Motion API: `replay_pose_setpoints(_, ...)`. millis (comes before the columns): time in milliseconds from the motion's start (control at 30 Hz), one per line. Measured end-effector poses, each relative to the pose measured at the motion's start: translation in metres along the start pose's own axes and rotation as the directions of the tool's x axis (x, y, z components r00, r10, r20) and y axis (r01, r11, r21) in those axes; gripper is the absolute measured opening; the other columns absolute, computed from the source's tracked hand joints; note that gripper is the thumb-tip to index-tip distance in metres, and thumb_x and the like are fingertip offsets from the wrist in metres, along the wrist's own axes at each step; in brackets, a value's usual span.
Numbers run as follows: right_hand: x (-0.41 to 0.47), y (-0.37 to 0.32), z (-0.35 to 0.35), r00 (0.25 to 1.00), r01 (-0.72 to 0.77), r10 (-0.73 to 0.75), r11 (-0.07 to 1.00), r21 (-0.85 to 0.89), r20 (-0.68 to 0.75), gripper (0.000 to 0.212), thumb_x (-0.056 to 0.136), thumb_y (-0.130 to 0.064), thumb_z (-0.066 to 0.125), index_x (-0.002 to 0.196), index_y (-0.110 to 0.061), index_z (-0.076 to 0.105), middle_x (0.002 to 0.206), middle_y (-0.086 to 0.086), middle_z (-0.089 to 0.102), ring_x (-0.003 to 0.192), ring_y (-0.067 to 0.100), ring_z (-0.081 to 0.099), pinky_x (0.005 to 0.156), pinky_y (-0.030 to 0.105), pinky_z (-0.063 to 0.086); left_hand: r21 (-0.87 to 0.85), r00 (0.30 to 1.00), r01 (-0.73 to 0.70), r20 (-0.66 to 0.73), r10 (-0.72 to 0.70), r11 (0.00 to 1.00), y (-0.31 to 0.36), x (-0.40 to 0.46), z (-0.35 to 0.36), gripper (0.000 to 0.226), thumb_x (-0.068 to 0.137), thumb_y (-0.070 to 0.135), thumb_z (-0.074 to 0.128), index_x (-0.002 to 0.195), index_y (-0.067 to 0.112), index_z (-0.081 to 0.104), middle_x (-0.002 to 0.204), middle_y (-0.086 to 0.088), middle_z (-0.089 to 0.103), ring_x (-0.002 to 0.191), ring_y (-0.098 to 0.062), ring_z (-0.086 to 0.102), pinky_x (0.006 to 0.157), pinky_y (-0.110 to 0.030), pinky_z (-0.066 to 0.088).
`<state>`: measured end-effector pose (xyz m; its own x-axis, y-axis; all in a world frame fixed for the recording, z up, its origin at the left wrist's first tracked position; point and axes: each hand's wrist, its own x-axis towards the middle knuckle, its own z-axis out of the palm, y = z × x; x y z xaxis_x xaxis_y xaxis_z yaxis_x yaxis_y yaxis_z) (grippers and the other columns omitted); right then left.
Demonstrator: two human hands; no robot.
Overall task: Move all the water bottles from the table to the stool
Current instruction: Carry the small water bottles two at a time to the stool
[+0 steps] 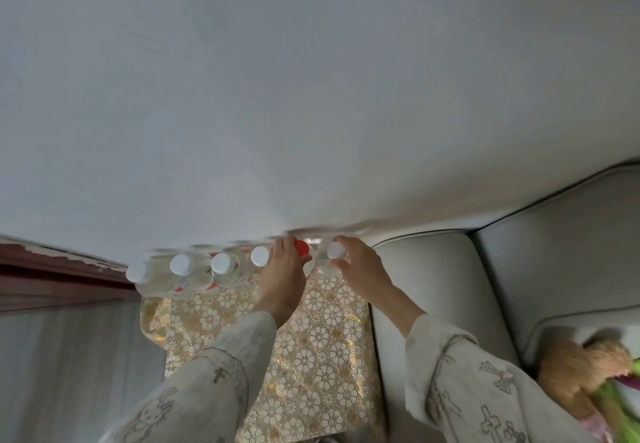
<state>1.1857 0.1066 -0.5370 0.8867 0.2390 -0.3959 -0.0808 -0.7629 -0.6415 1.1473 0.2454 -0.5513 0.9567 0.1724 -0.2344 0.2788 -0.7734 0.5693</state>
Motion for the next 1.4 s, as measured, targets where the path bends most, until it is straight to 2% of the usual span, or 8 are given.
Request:
replay_pose_setpoints(300, 0.005, 0.005, -0.004, 0.997, -0.050, 0.042, 0.992, 0.113, 0.072, 0.051, 0.086, -0.016, 0.056, 0.133, -0.015, 0.036, 0.139, 0.008, 0.045, 0.122, 0.023, 0.047, 0.104, 0.037, 0.039, -0.181, 0.993, 0.111, 0.058, -0.102, 0.977, 0.001, 0.005, -0.002, 0.035, 0.088, 0.020, 0.055, 0.115, 0.003, 0.042, 0.120, -0.014, 0.049, 0.099, -0.024, 0.052, 0.085, -0.029, 0.042)
replay_pose_setpoints(500, -0.032, -0.007, -0.009, 0.993, -0.090, 0.065, 0.956, 0.281, 0.098, 0.046, 0.085, -0.023, 0.059, 0.126, -0.022, 0.040, 0.119, -0.001, 0.054, 0.113, 0.018, 0.052, 0.084, 0.025, 0.045, -0.199, 0.988, 0.110, 0.132, -0.084, 0.974, 0.019, -0.014, -0.023, 0.059, 0.091, 0.020, 0.049, 0.140, 0.009, 0.019, 0.143, -0.017, 0.035, 0.127, -0.031, 0.042, 0.105, -0.042, 0.034)
replay_pose_setpoints(633, -0.074, -0.009, -0.015, 0.974, -0.204, 0.164, 0.938, 0.281, 0.159, 0.043, 0.090, -0.029, 0.049, 0.130, -0.014, 0.043, 0.138, 0.007, 0.046, 0.121, 0.021, 0.047, 0.101, 0.035, 0.039, -0.196, 0.994, 0.101, 0.059, -0.091, 0.975, 0.021, -0.055, -0.051, 0.054, 0.092, 0.025, 0.045, 0.139, 0.009, 0.023, 0.143, -0.015, 0.037, 0.127, -0.030, 0.042, 0.106, -0.044, 0.035)
replay_pose_setpoints(833, -0.158, -0.033, -0.012, 0.951, -0.040, -0.042, 0.965, 0.258, 0.306, 0.026, 0.092, -0.034, 0.046, 0.106, -0.016, 0.059, 0.114, 0.003, 0.062, 0.104, 0.019, 0.058, 0.090, 0.035, 0.044, -0.344, 0.950, 0.293, -0.002, -0.313, 0.892, -0.002, -0.188, -0.083, 0.045, 0.091, 0.025, 0.048, 0.133, 0.013, 0.033, 0.125, -0.011, 0.053, 0.101, -0.018, 0.054, 0.082, -0.029, 0.048)
replay_pose_setpoints(933, -0.195, -0.056, -0.004, 0.897, 0.107, -0.203, 0.961, 0.253, 0.393, 0.027, 0.091, -0.036, 0.046, 0.104, -0.016, 0.058, 0.103, -0.002, 0.064, 0.089, 0.011, 0.062, 0.068, 0.015, 0.046, -0.532, 0.860, 0.380, -0.098, -0.501, 0.756, -0.009, -0.259, -0.096, 0.038, 0.092, 0.025, 0.047, 0.129, 0.017, 0.040, 0.117, -0.004, 0.056, 0.095, -0.015, 0.056, 0.068, -0.022, 0.047)
replay_pose_setpoints(1000, -0.225, -0.077, 0.003, 0.834, 0.242, -0.317, 0.946, 0.218, 0.451, 0.035, 0.090, -0.040, 0.045, 0.115, -0.018, 0.054, 0.104, -0.012, 0.058, 0.087, -0.003, 0.056, 0.064, 0.007, 0.043, -0.695, 0.782, 0.344, -0.161, -0.602, 0.632, -0.010, -0.309, -0.104, 0.033, 0.093, 0.021, 0.046, 0.125, 0.016, 0.045, 0.112, -0.004, 0.060, 0.096, -0.019, 0.061, 0.077, -0.033, 0.053)
replay_pose_setpoints(1200, -0.324, -0.143, 0.049, 0.556, 0.423, -0.488, 0.863, 0.277, 0.672, 0.036, 0.090, -0.030, 0.049, 0.123, -0.015, 0.049, 0.109, -0.002, 0.061, 0.098, 0.007, 0.060, 0.082, 0.015, 0.048, -0.887, 0.534, 0.120, -0.321, -0.782, 0.446, -0.025, -0.460, -0.117, 0.020, 0.093, 0.013, 0.044, 0.111, 0.013, 0.053, 0.094, 0.000, 0.065, 0.086, -0.017, 0.063, 0.075, -0.034, 0.053)
replay_pose_setpoints(1400, -0.475, -0.199, 0.151, 0.237, 0.483, -0.514, 0.798, 0.359, 0.824, 0.027, 0.089, -0.010, 0.051, 0.116, -0.004, 0.053, 0.106, 0.020, 0.064, 0.081, 0.018, 0.060, 0.069, 0.012, 0.046, -0.946, 0.148, -0.058, -0.324, -0.934, 0.319, -0.036, -0.643, -0.109, 0.018, 0.093, 0.012, 0.044, 0.101, 0.016, 0.059, 0.088, -0.003, 0.065, 0.080, -0.017, 0.062, 0.072, -0.032, 0.050)
